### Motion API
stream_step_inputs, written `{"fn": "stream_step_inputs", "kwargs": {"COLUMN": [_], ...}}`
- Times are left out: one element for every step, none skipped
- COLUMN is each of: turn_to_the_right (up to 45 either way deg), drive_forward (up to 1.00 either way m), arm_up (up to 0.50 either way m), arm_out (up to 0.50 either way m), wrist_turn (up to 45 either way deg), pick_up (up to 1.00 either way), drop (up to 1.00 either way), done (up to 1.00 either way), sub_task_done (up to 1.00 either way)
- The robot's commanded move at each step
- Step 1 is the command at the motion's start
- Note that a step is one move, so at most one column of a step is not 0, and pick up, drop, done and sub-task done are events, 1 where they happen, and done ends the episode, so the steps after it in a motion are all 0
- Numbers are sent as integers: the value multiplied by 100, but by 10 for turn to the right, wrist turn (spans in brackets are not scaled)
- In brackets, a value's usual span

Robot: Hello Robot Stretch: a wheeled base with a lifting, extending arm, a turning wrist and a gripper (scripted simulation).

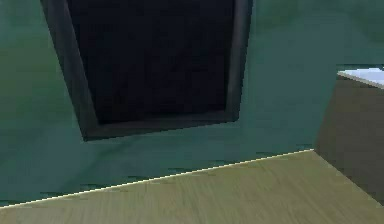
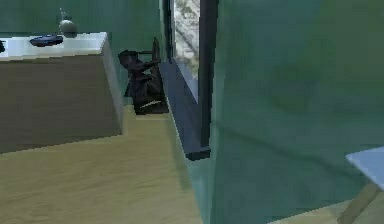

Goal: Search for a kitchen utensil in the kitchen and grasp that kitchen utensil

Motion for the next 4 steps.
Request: {"fn": "stream_step_inputs", "kwargs": {"turn_to_the_right": [240,0,450,30], "drive_forward": [0,40,0,0], "arm_up": [0,0,0,0], "arm_out": [0,0,0,0], "wrist_turn": [0,0,0,0], "pick_up": [0,0,0,0], "drop": [0,0,0,0], "done": [0,0,0,0], "sub_task_done": [0,0,0,0]}}
